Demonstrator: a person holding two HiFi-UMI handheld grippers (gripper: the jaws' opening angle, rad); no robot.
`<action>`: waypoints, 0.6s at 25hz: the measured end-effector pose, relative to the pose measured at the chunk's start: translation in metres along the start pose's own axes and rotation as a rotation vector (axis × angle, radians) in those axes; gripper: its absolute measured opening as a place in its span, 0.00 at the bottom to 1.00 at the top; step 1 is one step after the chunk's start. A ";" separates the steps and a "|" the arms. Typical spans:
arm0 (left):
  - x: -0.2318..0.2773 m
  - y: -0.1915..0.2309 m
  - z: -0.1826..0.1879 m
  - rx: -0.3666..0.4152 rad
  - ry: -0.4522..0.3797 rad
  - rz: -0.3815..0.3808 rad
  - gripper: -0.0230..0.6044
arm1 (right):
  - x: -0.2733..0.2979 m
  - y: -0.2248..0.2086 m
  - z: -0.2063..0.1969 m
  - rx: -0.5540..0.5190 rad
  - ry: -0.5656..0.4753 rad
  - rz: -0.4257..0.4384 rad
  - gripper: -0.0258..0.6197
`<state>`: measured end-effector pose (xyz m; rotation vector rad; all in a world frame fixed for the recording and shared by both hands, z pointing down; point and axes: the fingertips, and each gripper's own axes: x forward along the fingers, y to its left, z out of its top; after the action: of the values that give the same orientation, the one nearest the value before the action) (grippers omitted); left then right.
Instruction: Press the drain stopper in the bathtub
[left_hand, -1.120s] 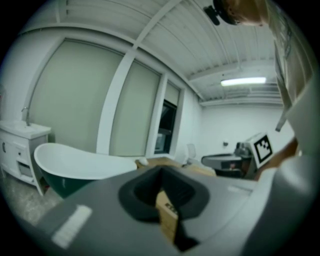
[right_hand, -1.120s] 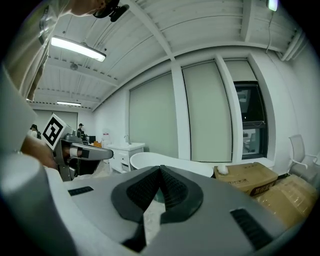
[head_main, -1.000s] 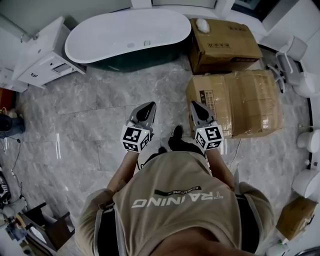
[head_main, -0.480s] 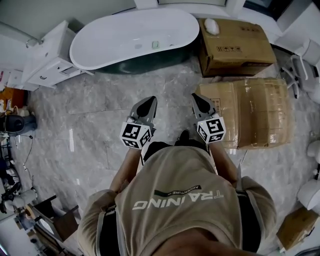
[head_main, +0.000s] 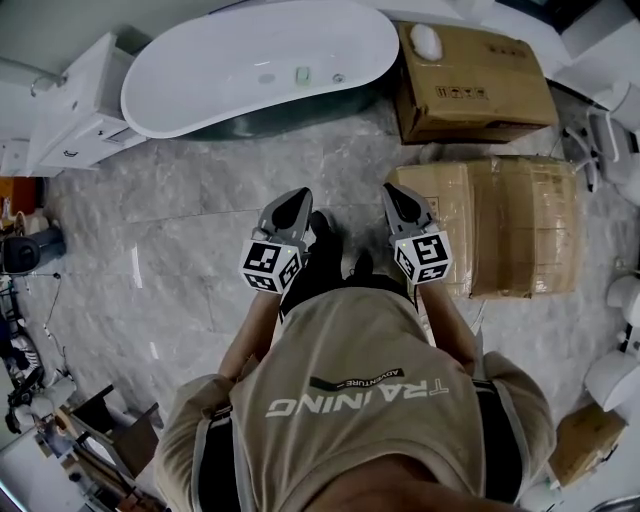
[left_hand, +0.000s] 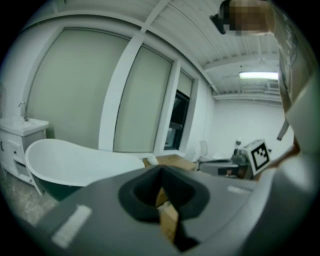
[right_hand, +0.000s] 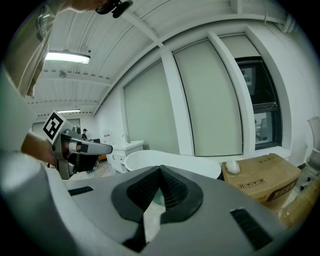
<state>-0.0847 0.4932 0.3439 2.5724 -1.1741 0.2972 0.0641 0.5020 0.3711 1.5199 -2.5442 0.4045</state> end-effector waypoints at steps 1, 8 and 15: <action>0.006 0.006 0.002 0.000 -0.003 -0.010 0.04 | 0.007 -0.003 0.002 0.003 0.002 -0.008 0.05; 0.063 0.074 0.035 0.040 -0.021 -0.069 0.04 | 0.078 -0.025 0.038 -0.029 0.009 -0.077 0.05; 0.122 0.148 0.080 0.050 -0.039 -0.155 0.04 | 0.162 -0.033 0.081 -0.112 0.014 -0.112 0.05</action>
<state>-0.1137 0.2883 0.3336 2.7056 -0.9851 0.2459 0.0175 0.3265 0.3419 1.6029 -2.4128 0.2532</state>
